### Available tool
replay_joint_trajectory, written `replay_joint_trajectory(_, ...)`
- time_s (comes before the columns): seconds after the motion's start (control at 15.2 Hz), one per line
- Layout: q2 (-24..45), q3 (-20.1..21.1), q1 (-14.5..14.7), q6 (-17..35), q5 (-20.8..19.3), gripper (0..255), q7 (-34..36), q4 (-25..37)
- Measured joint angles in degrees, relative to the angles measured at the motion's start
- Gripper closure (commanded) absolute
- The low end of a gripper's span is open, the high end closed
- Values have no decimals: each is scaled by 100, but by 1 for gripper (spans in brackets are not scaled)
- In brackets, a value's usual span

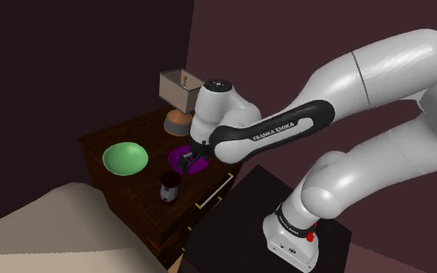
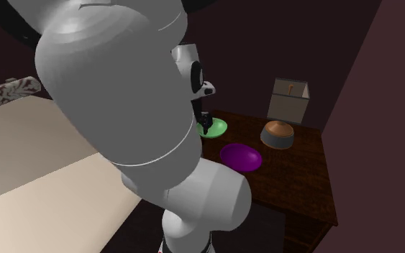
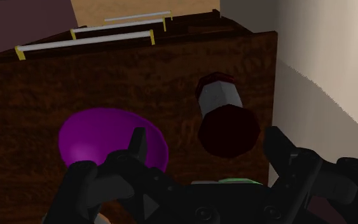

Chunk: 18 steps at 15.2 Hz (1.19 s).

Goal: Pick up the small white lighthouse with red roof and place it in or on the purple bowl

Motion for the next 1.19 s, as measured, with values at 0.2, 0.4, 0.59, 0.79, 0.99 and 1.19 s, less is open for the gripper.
replay_joint_trajectory(0.2, 785, 513, -355, 601, -693, 0, 813, 133)
replay_joint_trajectory(0.4, 1735, 890, -813, 1076, -2016, 0, 1999, 391)
replay_joint_trajectory(0.59, 2748, 810, -817, 1179, -3719, 0, 3474, 843)
replay_joint_trajectory(0.79, 3290, 490, -593, 1276, -4638, 0, 4215, 1059)
replay_joint_trajectory(0.99, 3593, 257, -472, 1364, -5102, 0, 4541, 1177)
replay_joint_trajectory(1.19, 3813, 79, -371, 1439, -5431, 0, 4780, 1259)
